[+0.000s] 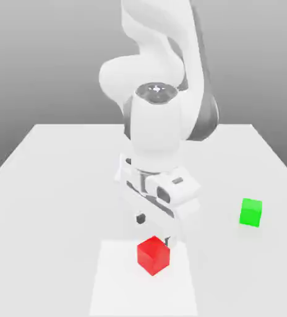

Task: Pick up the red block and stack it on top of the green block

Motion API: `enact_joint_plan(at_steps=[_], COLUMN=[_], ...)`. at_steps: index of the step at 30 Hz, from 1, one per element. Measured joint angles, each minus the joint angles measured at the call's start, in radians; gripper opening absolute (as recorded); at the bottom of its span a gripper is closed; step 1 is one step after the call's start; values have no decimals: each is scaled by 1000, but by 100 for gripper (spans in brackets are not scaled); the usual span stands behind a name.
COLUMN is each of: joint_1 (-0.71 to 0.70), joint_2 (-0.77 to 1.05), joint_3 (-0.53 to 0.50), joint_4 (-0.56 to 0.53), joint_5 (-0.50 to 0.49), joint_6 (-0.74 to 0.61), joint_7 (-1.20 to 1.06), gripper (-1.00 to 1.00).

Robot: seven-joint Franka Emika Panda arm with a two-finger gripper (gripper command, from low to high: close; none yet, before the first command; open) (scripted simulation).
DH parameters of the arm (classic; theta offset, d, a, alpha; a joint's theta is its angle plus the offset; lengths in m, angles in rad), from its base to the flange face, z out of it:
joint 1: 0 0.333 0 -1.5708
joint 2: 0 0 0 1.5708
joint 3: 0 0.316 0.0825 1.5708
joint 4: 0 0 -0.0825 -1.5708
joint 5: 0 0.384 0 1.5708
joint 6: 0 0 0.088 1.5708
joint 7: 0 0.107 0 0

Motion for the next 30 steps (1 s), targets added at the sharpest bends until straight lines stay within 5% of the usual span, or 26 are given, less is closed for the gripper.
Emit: enact_joint_plan(at_steps=[6,7,14,23,25,30], joint_1=[-158,-178,-175,-91,-130,44], joint_2=[166,182,181,-54,-87,-145], joint_3=[221,246,243,61,108,232], joint_4=[32,36,35,-11,-20,-42], joint_5=[272,295,296,-90,-110,-94], joint_6=[120,132,130,-40,-64,-100], joint_7=[-202,-219,-220,62,129,319], gripper=[0,-100,-100,-100,-100,-100])
